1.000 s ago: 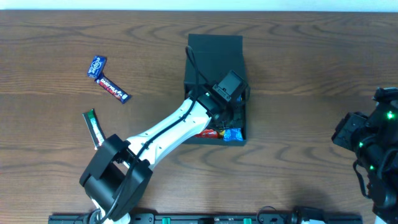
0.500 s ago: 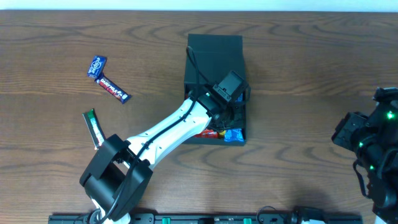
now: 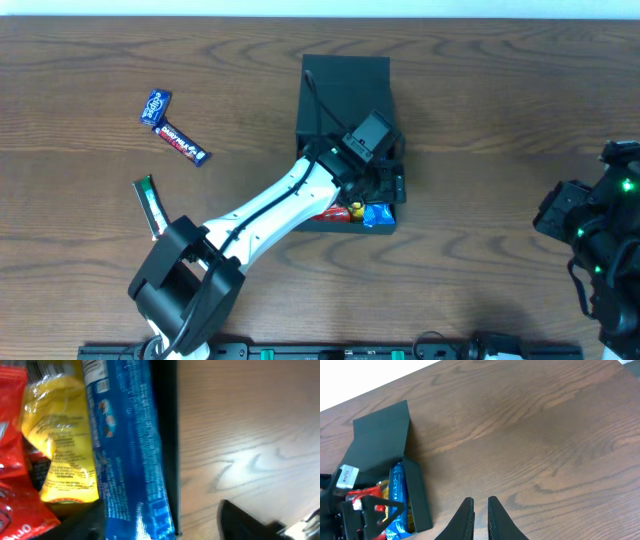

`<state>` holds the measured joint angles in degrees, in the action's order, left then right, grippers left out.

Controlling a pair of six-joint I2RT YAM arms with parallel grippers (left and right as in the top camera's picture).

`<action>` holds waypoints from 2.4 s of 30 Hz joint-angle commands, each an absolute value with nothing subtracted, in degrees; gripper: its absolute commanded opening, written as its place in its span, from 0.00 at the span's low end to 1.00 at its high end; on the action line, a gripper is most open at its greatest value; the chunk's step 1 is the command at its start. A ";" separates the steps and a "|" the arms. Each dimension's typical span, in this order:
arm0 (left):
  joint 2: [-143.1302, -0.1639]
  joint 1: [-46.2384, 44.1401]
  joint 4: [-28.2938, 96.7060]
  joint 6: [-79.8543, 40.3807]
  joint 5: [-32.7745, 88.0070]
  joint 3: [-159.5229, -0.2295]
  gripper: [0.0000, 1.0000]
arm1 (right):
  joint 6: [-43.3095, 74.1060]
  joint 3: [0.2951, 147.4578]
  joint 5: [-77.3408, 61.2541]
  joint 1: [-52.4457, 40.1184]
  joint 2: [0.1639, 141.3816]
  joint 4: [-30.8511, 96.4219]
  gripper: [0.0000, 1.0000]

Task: Pack container
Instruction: 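Lower the blue pack upright along the box's right wall and press down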

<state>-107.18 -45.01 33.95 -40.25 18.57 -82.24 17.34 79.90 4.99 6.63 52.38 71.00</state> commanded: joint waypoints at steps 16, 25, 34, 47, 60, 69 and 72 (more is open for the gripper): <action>-103.79 -47.68 46.94 -23.83 14.44 -86.19 0.06 | 16.62 80.90 5.80 6.94 52.07 71.16 0.11; -103.81 -51.86 47.53 -20.08 6.09 -85.60 0.06 | 16.64 80.90 5.78 6.94 52.07 71.85 0.10; -103.81 -52.53 43.46 -20.12 1.93 -80.77 0.06 | 16.64 80.90 5.80 6.94 52.07 72.27 0.10; -103.92 -52.53 37.76 -20.10 1.93 -77.60 0.06 | 16.64 80.90 5.78 6.94 52.07 72.27 0.10; -107.53 -52.53 37.45 -19.84 3.25 -77.60 0.06 | 16.64 80.90 5.78 6.94 52.07 72.27 0.10; -107.83 -52.53 37.63 -19.64 3.44 -77.60 0.06 | 16.64 80.90 5.80 6.94 52.07 72.25 0.10; -109.23 -52.56 37.67 -19.66 4.97 -77.60 0.06 | 16.64 80.90 5.78 6.94 52.07 72.25 0.10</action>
